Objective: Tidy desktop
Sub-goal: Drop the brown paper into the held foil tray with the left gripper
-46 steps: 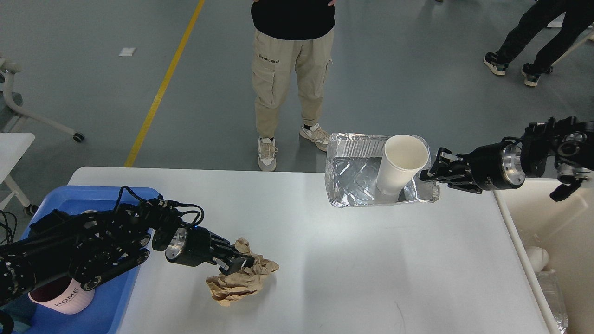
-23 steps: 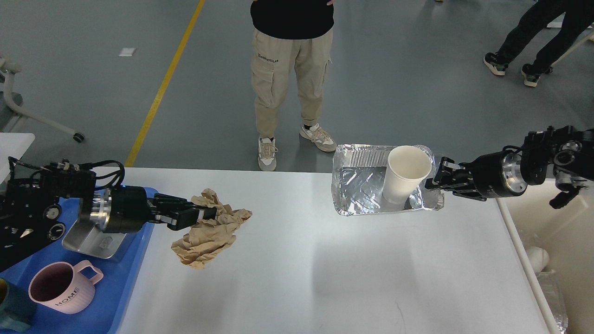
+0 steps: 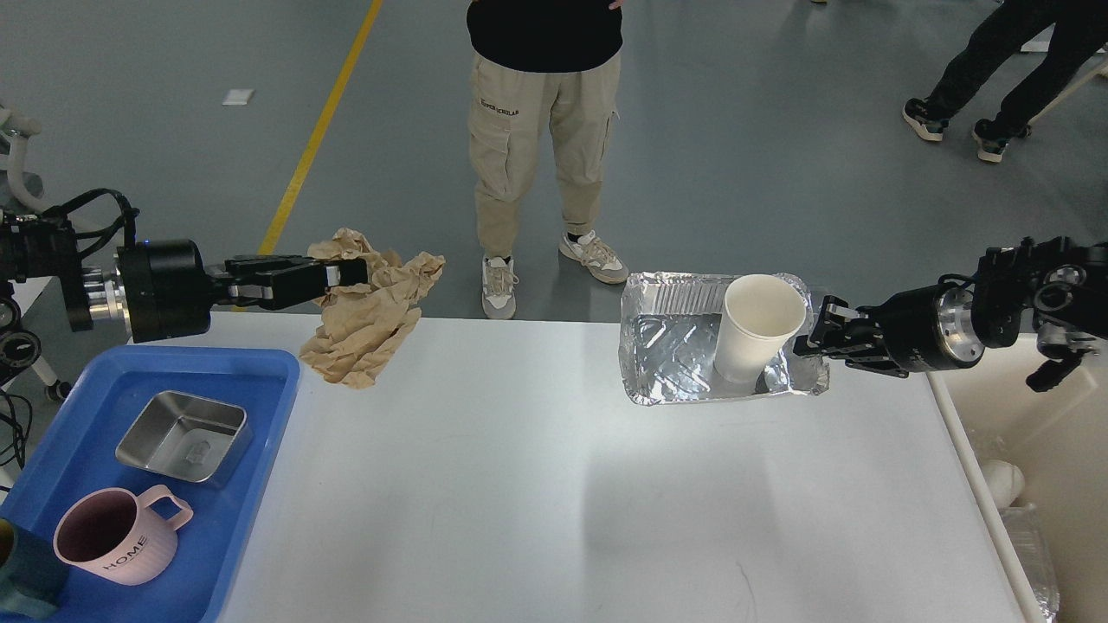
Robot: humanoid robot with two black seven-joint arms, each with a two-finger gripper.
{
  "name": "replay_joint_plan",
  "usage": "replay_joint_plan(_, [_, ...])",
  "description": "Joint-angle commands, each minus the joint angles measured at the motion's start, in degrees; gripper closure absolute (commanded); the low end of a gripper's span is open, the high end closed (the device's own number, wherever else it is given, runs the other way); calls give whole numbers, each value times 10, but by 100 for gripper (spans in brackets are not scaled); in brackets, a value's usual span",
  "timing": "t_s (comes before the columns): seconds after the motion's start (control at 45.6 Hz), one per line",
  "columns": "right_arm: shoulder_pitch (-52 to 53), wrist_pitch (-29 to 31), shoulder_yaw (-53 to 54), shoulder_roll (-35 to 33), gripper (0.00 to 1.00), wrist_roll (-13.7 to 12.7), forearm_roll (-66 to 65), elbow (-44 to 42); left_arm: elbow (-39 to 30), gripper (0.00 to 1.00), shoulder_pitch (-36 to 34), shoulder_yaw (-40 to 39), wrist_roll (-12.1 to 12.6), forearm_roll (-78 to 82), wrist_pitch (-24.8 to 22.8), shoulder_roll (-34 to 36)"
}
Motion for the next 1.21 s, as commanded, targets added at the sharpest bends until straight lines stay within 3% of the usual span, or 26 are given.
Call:
replay_joint_plan(0.0, [1,1,2,-1,100,1,0,2,11,95,-47,-1,5,-2,-15,-24])
replay_joint_plan(0.285, [3,2,4,-5,100,1,0,15,100,94,-173,27,27,6,-56,-144])
replay_joint_plan(0.548, [8,2,5,-4,100,1,0,18,223,93,-297,140,25,8,-62,-275])
replay_joint_plan(0.789, [8,2,7,-5,100,1,0,21,285,93,-322,180,26,11,-57,-373])
replay_joint_plan(1.183, [8,2,9,-14,100,1,1,26,335,92,-325,211,27,11,-54,-459])
